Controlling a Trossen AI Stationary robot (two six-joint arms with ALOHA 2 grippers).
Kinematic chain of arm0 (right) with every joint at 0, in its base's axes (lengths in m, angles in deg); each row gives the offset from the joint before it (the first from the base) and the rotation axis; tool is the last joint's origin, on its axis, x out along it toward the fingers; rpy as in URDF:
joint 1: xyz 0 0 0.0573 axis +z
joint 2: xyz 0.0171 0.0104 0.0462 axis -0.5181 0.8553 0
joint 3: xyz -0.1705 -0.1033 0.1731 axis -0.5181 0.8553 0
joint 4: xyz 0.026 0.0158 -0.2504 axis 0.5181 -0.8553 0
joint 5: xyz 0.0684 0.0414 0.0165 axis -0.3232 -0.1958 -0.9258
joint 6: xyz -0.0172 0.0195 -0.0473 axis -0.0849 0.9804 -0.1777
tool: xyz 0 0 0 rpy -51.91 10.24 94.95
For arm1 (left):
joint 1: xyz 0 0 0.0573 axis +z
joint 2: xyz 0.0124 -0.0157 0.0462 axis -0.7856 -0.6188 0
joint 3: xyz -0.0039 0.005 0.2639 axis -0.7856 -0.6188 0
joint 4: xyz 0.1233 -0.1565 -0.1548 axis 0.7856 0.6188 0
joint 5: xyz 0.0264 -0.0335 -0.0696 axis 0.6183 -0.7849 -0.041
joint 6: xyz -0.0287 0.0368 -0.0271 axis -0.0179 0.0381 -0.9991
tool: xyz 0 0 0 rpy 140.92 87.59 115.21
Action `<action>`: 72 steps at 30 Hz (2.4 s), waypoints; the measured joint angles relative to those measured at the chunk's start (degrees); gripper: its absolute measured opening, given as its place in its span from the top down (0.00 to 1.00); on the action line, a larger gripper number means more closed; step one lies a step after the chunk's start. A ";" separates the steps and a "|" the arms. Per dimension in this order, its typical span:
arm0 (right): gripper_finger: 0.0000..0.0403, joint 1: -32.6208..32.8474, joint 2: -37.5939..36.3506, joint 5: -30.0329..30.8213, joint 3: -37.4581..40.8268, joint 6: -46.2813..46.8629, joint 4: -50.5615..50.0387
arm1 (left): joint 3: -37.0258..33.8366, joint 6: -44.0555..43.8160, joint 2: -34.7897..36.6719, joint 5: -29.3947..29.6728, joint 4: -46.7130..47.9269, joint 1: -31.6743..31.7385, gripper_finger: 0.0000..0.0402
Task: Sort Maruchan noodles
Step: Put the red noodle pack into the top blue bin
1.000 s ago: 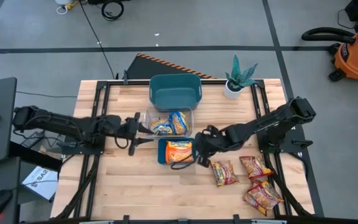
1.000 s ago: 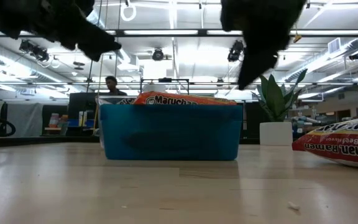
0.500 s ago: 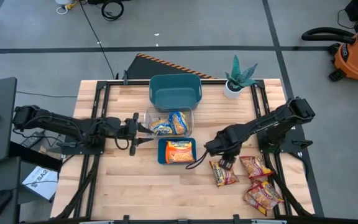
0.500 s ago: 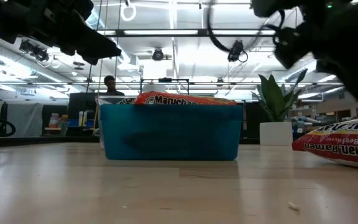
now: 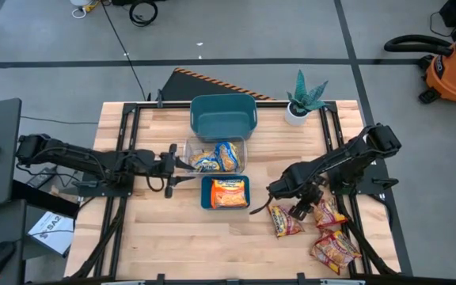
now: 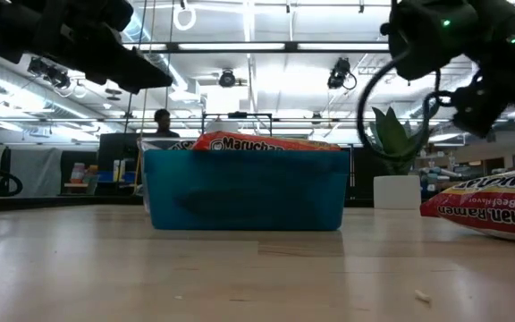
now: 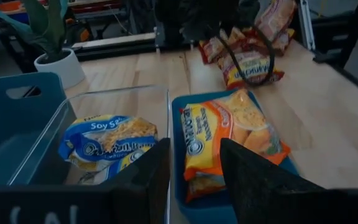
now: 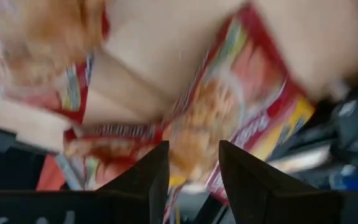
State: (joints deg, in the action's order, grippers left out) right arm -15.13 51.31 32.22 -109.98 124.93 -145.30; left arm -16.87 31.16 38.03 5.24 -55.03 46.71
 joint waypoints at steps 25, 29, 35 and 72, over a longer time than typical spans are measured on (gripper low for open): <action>0.64 18.71 0.42 7.41 -4.31 29.11 7.18 | 0.02 9.32 0.00 1.07 2.31 0.00 0.64; 0.64 22.28 0.42 12.05 -5.48 27.43 9.53 | 0.02 11.87 0.00 1.09 1.75 0.00 0.64; 0.64 28.83 0.42 11.60 -5.53 23.93 14.59 | 0.02 11.27 0.00 1.89 1.60 0.00 0.64; 0.75 34.86 6.36 22.47 -5.83 -10.16 -0.35 | 0.07 11.05 -0.02 6.23 0.55 0.11 0.64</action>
State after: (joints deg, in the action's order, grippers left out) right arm 19.73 57.67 54.69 -115.81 114.77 -145.65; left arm -16.80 42.21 38.01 11.47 -54.48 46.82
